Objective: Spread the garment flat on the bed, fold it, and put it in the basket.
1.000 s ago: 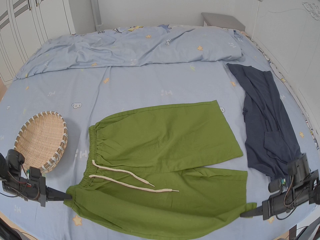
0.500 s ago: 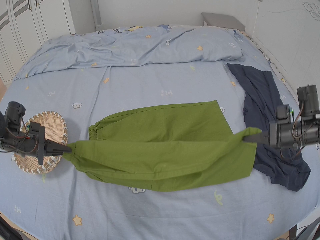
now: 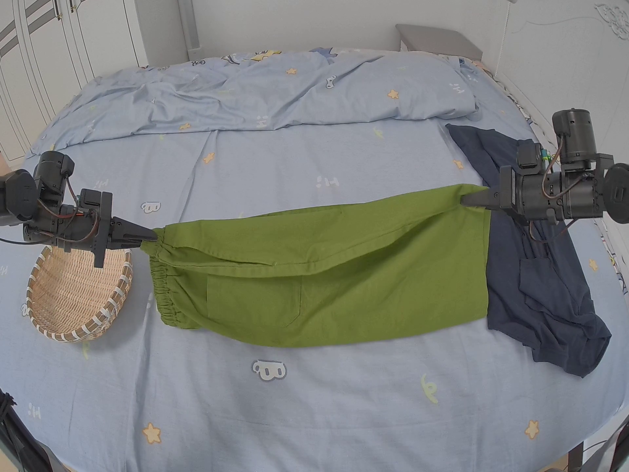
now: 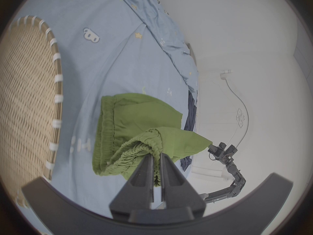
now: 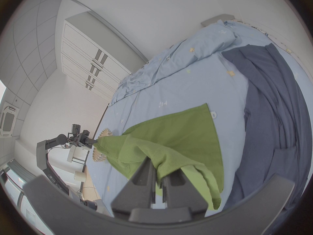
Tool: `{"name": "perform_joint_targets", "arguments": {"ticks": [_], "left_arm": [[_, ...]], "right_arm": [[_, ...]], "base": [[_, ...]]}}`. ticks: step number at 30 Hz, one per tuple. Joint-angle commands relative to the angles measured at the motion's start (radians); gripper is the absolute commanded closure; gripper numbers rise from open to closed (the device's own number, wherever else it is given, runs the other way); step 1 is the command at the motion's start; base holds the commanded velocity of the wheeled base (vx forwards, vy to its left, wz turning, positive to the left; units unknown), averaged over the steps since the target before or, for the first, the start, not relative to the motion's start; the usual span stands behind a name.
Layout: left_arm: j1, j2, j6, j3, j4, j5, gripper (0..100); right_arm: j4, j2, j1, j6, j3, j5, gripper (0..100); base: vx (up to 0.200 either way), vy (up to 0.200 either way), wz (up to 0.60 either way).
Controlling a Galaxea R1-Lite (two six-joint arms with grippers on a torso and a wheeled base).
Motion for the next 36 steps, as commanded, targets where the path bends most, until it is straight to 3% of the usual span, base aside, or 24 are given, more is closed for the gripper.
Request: {"name": "perform_joint_targets", "arguments": {"ticks": [1,12,36], "left_arm": [[0.006,0.083,-0.011,-0.07,-0.004,0.008,100],[0.019,0.121,-0.009,-0.102,-0.01,0.008,100],[0.004,0.255,-0.014,-0.231,-0.01,0.008,100]], "right_arm": [[0.008,0.102,-0.004,0.0,-0.107,-0.009,100],[-0.001,0.202,-0.014,0.0,-0.216,-0.034,100],[-0.062,0.32,-0.019,-0.006,-0.236,-0.075,100]], "base": [[0.0,0.0,0.0],[0.0,0.0,0.0],[0.0,0.0,0.0]]}}
